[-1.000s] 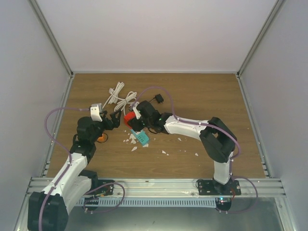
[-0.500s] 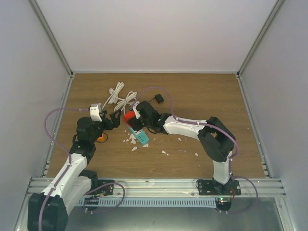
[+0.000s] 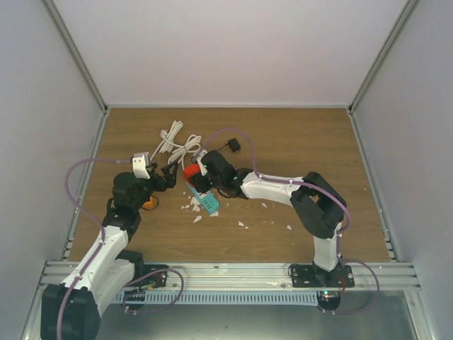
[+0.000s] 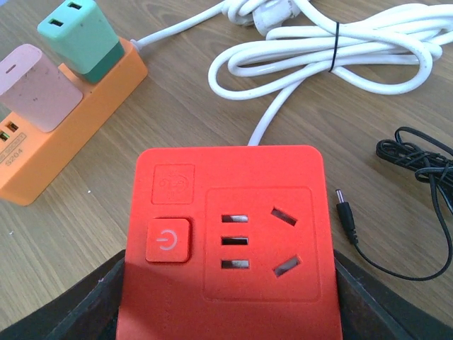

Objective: Insert the plug

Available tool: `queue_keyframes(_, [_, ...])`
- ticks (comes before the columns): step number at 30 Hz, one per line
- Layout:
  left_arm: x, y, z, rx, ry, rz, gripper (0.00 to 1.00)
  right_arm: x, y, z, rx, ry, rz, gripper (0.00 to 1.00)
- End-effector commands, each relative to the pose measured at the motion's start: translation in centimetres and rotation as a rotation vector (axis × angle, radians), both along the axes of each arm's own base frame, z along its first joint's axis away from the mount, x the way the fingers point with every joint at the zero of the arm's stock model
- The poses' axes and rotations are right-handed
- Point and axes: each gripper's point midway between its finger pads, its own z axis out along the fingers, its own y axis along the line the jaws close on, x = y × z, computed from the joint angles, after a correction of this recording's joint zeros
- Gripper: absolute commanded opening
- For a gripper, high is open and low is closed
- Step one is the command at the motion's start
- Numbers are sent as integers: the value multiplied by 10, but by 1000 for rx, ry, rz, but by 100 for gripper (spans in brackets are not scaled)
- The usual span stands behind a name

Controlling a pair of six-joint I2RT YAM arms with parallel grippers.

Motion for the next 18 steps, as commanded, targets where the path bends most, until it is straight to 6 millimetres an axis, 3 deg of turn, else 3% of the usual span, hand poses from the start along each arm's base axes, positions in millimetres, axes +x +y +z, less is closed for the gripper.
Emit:
queue_keyframes(1, [0,4,0,-7,-14,20,99,-2,-9,-21,-43,41,-35,0])
queue_keyframes(13, [1,6,0,-5,-12,26,99,-12,-25,-11,-64,73,-63,1])
queue_keyframes(18, [1,6,0,-5,-10,28,99,-15,-24,-18,-81,85,-50,0])
